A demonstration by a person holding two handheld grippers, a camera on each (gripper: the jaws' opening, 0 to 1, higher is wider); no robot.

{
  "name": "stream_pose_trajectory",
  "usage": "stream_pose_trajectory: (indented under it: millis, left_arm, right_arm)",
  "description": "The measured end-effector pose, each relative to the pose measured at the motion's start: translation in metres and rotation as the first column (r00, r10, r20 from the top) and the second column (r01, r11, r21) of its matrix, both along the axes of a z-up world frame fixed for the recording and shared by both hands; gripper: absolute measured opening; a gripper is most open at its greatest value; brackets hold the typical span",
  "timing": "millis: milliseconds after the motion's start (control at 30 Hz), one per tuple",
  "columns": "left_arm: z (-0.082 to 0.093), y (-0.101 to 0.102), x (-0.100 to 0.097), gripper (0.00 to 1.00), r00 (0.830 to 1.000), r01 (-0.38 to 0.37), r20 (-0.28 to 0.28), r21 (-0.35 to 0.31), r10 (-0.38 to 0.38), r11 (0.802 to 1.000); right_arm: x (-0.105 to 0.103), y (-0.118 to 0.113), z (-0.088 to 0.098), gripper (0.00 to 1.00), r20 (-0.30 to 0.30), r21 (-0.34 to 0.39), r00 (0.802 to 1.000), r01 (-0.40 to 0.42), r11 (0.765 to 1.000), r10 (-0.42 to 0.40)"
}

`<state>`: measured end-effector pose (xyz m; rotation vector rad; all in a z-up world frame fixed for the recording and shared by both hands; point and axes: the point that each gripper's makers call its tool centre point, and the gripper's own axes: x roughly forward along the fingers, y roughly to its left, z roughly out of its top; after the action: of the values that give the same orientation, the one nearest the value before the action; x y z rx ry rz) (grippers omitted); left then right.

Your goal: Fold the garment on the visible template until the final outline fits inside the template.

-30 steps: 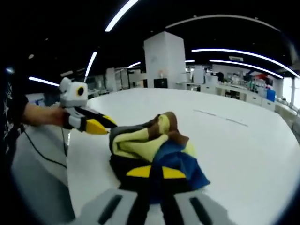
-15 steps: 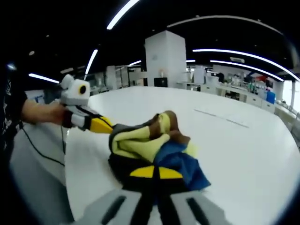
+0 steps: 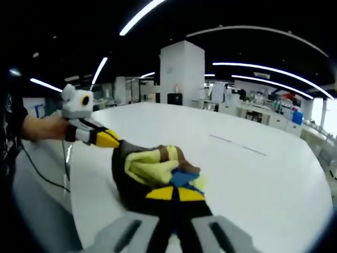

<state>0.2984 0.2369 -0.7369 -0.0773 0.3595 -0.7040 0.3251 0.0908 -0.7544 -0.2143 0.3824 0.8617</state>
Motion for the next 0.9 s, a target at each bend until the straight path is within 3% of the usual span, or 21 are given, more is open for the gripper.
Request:
stream_pose_trajectory:
  millis: [200,300,500,700,900]
  left_arm:
    - [0.02,0.005,0.003,0.0,0.999,0.003,0.034,0.019,-0.004,1.0]
    - [0.038,0.016,0.014,0.0,0.995,-0.065,0.074,-0.004,0.065,0.998]
    - [0.066,0.029,0.025,0.0,0.986,-0.091,0.139,0.013,0.088,0.996]
    - [0.097,0.042,0.04,0.0,0.969,-0.127,0.21,-0.021,0.129,0.992]
    - [0.111,0.056,0.058,0.0,0.959,-0.175,0.21,-0.078,0.188,0.981]
  right_arm:
    - [0.015,-0.013,0.018,0.0,0.039,0.018,0.998,0.058,0.998,-0.059]
    - [0.021,-0.021,0.028,0.0,0.057,-0.001,0.996,0.075,0.997,-0.075]
    - [0.033,-0.03,0.055,0.0,0.103,0.024,0.987,0.125,0.992,-0.127]
    - [0.049,-0.043,0.077,0.0,0.12,0.069,0.973,0.192,0.979,-0.199]
    - [0.067,-0.049,0.092,0.0,0.127,0.057,0.962,0.236,0.97,-0.242]
